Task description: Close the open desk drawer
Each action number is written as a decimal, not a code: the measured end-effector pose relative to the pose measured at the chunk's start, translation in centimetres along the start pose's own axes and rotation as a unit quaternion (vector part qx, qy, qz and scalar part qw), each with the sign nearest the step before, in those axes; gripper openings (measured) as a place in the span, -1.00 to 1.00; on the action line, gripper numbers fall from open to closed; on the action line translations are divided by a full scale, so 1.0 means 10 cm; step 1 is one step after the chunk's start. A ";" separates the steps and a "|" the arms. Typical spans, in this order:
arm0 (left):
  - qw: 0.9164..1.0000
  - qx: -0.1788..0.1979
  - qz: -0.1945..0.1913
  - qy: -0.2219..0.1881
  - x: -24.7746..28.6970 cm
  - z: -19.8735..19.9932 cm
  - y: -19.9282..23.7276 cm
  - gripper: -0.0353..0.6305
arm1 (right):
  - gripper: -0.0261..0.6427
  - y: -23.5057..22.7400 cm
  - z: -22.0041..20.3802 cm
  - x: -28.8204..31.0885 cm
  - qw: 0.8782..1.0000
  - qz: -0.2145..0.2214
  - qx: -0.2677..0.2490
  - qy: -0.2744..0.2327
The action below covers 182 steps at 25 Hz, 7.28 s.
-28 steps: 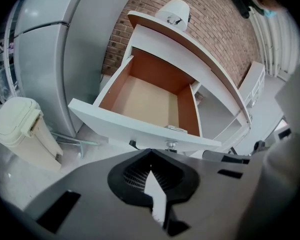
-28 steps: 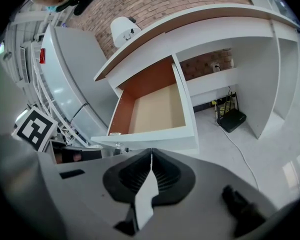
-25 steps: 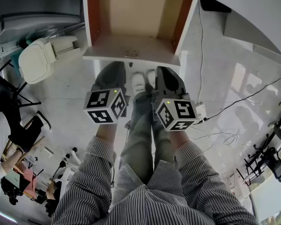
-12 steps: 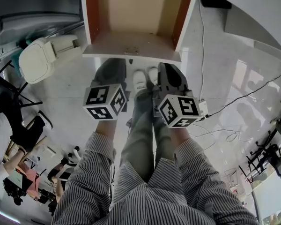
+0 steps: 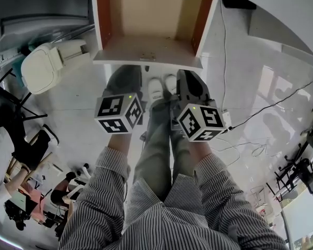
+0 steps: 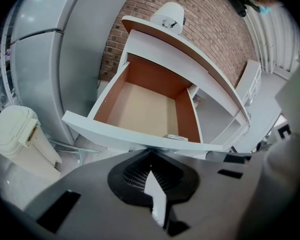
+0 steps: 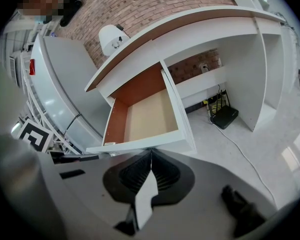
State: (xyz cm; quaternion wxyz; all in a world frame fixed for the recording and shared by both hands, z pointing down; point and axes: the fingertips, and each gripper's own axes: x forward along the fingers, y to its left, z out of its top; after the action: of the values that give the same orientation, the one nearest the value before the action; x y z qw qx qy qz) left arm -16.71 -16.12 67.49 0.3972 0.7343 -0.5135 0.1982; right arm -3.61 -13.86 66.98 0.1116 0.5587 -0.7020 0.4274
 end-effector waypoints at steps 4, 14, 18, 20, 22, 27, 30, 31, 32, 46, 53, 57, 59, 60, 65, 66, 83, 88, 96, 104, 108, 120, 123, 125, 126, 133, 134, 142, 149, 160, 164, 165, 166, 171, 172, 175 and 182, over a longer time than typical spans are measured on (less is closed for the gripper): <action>1.000 -0.004 -0.003 -0.001 -0.04 0.06 -0.04 -0.86 | -0.87 0.03 0.06 -0.04 1.000 0.000 -0.001 0.000; 1.000 0.000 -0.014 -0.011 -0.17 0.26 -0.13 -0.86 | -0.87 0.13 0.28 -0.14 1.000 -0.009 -0.003 -0.006; 1.000 -0.003 -0.024 -0.008 -0.22 0.32 -0.13 -0.86 | -0.87 0.20 0.33 -0.17 1.000 -0.015 -0.005 -0.001; 1.000 -0.004 -0.025 -0.010 -0.24 0.36 -0.13 -0.86 | -0.87 0.22 0.37 -0.18 1.000 -0.016 -0.010 0.001; 0.999 -0.004 -0.028 -0.017 -0.24 0.43 -0.16 -0.86 | -0.87 0.23 0.44 -0.17 1.000 -0.015 -0.010 -0.004; 0.999 -0.004 -0.034 -0.019 -0.26 0.50 -0.22 -0.86 | -0.87 0.24 0.52 -0.23 1.000 -0.013 -0.006 -0.009; 0.999 -0.003 -0.036 -0.026 -0.27 0.56 -0.21 -0.86 | -0.87 0.27 0.58 -0.20 1.000 -0.014 -0.016 -0.008; 0.999 -0.001 -0.037 -0.026 -0.27 0.58 -0.21 -0.86 | -0.87 0.28 0.59 -0.21 1.000 -0.017 -0.019 -0.006; 0.999 0.001 -0.037 -0.024 -0.28 0.58 -0.22 -0.86 | -0.87 0.28 0.59 -0.22 1.000 -0.019 -0.020 -0.005; 0.999 -0.001 -0.021 -0.028 -0.34 0.72 -0.31 -0.86 | -0.87 0.34 0.77 -0.29 1.000 0.005 -0.013 -0.015; 0.999 0.008 -0.017 -0.029 -0.37 0.81 -0.39 -0.86 | -0.87 0.34 0.86 -0.34 1.000 0.011 -0.011 -0.015; 0.999 0.010 -0.020 -0.034 -0.38 0.88 -0.41 -0.86 | -0.87 0.35 0.93 -0.34 1.000 0.013 -0.018 -0.017; 0.999 0.010 -0.024 -0.035 -0.38 0.90 -0.42 -0.86 | -0.87 0.36 0.96 -0.34 0.999 0.016 -0.025 -0.018; 0.999 0.011 -0.024 -0.033 -0.38 0.91 -0.42 -0.86 | -0.87 0.37 0.97 -0.34 0.999 0.017 -0.027 -0.016; 0.999 0.011 -0.018 -0.030 -0.38 0.95 -0.43 -0.86 | -0.87 0.37 1.01 -0.34 0.999 0.021 -0.023 -0.014; 0.999 0.010 -0.017 -0.030 -0.37 0.96 -0.43 -0.86 | -0.87 0.37 1.02 -0.33 0.999 0.022 -0.023 -0.014; 1.000 0.015 -0.011 -0.024 -0.28 1.15 -0.44 -0.86 | -0.87 0.37 1.22 -0.23 1.000 0.021 -0.009 -0.019; 0.999 0.013 -0.010 -0.030 -0.17 1.31 -0.38 -0.86 | -0.87 0.39 1.35 -0.09 0.999 0.022 -0.009 -0.025; 0.999 0.019 -0.020 -0.028 -0.01 1.46 -0.42 -0.86 | -0.87 0.31 1.52 0.04 0.999 0.016 -0.007 -0.031; 0.999 0.008 -0.018 -0.034 0.10 1.58 -0.38 -0.86 | -0.87 0.31 1.62 0.17 0.999 0.024 -0.012 -0.033; 0.999 0.010 -0.022 -0.039 0.17 1.67 -0.38 -0.86 | -0.87 0.30 1.71 0.23 0.999 0.027 -0.017 -0.038; 0.999 0.010 -0.027 -0.042 0.41 1.91 -0.36 -0.86 | -0.87 0.24 1.95 0.46 0.998 0.026 -0.016 -0.050; 0.999 0.012 -0.028 -0.044 0.45 1.98 -0.35 -0.86 | -0.87 0.24 2.01 0.50 0.998 0.027 -0.018 -0.053; 0.998 0.014 -0.030 -0.046 0.49 2.02 -0.35 -0.86 | -0.87 0.24 2.05 0.54 0.998 0.030 -0.020 -0.056; 0.998 0.015 -0.031 -0.047 0.50 2.04 -0.34 -0.86 | -0.87 0.24 2.06 0.56 0.998 0.033 -0.022 -0.058; 0.998 0.017 -0.036 -0.053 0.52 2.09 -0.31 -0.86 | -0.87 0.27 2.10 0.62 0.997 0.041 -0.024 -0.060; 0.998 0.016 -0.036 -0.054 0.53 2.10 -0.31 -0.86 | -0.87 0.26 2.10 0.63 0.997 0.041 -0.022 -0.060; 0.997 0.028 -0.038 -0.061 0.59 2.18 -0.31 -0.86 | -0.87 0.26 2.18 0.71 0.997 0.039 -0.016 -0.070; 0.997 0.017 -0.039 -0.066 0.63 2.21 -0.32 -0.86 | -0.87 0.23 2.22 0.74 0.996 0.043 -0.012 -0.077; 0.998 0.005 -0.027 -0.060 0.67 2.21 -0.35 -0.86 | -0.87 0.19 2.23 0.76 0.996 0.040 -0.007 -0.073; 0.996 0.005 -0.022 -0.083 0.56 2.22 -0.35 -0.86 | -0.87 0.22 2.22 0.73 0.996 0.050 -0.009 -0.072; 0.996 0.006 -0.022 -0.085 0.52 2.21 -0.35 -0.86 | -0.87 0.25 2.22 0.72 0.996 0.052 -0.011 -0.074; 0.996 0.008 -0.022 -0.086 0.48 2.20 -0.35 -0.86 | -0.87 0.27 2.22 0.69 0.996 0.055 -0.012 -0.076; 0.994 0.015 -0.028 -0.101 0.27 2.19 -0.41 -0.86 | -0.87 0.40 2.17 0.52 0.994 0.075 -0.013 -0.077; 0.994 0.017 -0.030 -0.104 0.22 2.19 -0.42 -0.86 | -0.87 0.43 2.16 0.49 0.994 0.078 -0.014 -0.077; 0.993 0.023 -0.037 -0.110 0.08 2.17 -0.45 -0.86 | -0.87 0.50 2.10 0.36 0.993 0.084 -0.020 -0.081; 0.990 0.044 -0.051 -0.127 -0.34 2.13 -0.62 -0.86 | -0.87 0.69 2.08 -0.10 0.989 0.100 -0.061 -0.090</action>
State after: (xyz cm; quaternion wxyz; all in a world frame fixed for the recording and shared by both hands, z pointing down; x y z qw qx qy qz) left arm -14.92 -29.92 49.85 0.3059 0.7956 -0.5124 0.1047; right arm -2.64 -28.16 50.41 0.0380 0.5141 -0.7862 0.3408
